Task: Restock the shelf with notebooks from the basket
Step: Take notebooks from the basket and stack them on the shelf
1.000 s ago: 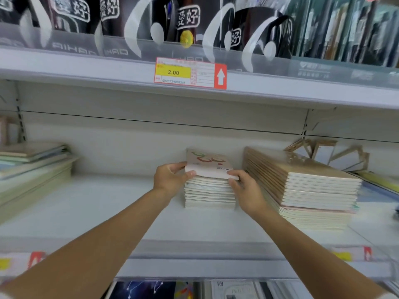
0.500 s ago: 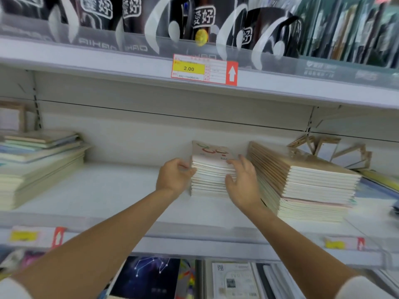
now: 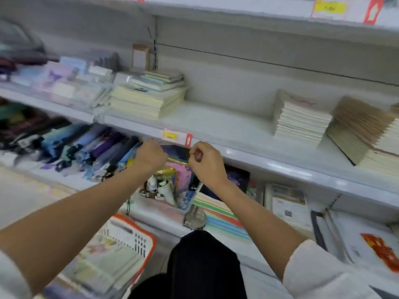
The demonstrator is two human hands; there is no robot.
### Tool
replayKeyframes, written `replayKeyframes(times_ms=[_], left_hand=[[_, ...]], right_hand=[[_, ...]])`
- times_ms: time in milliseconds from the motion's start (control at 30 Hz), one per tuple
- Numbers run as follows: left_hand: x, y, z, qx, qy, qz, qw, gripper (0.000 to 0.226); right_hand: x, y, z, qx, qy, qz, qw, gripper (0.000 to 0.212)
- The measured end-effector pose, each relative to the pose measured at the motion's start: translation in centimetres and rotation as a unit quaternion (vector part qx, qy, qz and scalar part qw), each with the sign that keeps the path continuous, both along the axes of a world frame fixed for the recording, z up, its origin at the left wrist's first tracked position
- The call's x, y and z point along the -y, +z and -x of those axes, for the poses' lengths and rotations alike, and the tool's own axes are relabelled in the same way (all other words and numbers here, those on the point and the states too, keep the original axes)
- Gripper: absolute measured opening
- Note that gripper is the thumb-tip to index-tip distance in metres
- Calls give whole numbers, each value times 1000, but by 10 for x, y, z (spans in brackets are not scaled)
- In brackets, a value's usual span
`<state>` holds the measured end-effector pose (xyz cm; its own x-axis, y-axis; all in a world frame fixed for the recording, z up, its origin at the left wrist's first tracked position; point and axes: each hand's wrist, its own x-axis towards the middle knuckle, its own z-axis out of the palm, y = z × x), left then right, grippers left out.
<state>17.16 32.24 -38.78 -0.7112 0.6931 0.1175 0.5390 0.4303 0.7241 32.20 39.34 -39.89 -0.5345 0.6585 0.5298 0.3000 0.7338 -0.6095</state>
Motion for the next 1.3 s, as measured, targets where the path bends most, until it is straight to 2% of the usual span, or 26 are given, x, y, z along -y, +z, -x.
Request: replayKeyframes(times_ms=[67, 133, 200, 300, 400, 500, 600, 700, 767, 833, 900, 967, 1033, 1067, 1167, 1300], left_hand=[[45, -28, 30, 25, 45, 23, 998, 23], [88, -58, 54, 42, 82, 56, 994, 34], [127, -87, 73, 74, 123, 74, 987, 35], [178, -126, 91, 126, 180, 97, 971, 19], [222, -164, 104, 175, 225, 106, 953, 6], [266, -199, 110, 208, 259, 117, 936, 7], [316, -239, 107, 232, 290, 171, 913, 24], [368, -280, 95, 248, 317, 241, 883, 11], [393, -310, 86, 267, 309, 305, 860, 27], [408, -337, 74, 324, 270, 345, 839, 39], [419, -378, 66, 377, 271, 333, 821, 74], [414, -386, 50, 403, 318, 316, 798, 105], [400, -363, 36, 397, 334, 333, 787, 110], [391, -352, 32, 390, 332, 330, 793, 110], [377, -347, 33, 411, 330, 291, 798, 113], [371, -351, 38, 424, 356, 262, 790, 111]], right_hand=[[31, -24, 36, 24, 31, 37, 999, 6], [61, -50, 69, 64, 67, 72, 993, 4], [91, -78, 97, 99, 96, 112, 984, 8], [133, -119, 125, 150, 153, 177, 961, 8], [162, -158, 142, 246, 212, 231, 917, 2], [185, -191, 142, 341, 247, 221, 880, 10], [203, -221, 141, 429, 283, 183, 838, 24], [221, -239, 142, 455, 306, 199, 812, 27], [233, -250, 138, 468, 319, 248, 786, 35], [243, -262, 133, 486, 330, 282, 758, 45], [252, -273, 128, 505, 330, 288, 743, 53], [259, -282, 126, 521, 319, 302, 732, 58], [266, -286, 126, 525, 311, 338, 716, 52], [269, -287, 127, 523, 309, 356, 710, 48], [274, -295, 129, 517, 304, 376, 706, 62], [278, -305, 130, 505, 307, 369, 717, 44]])
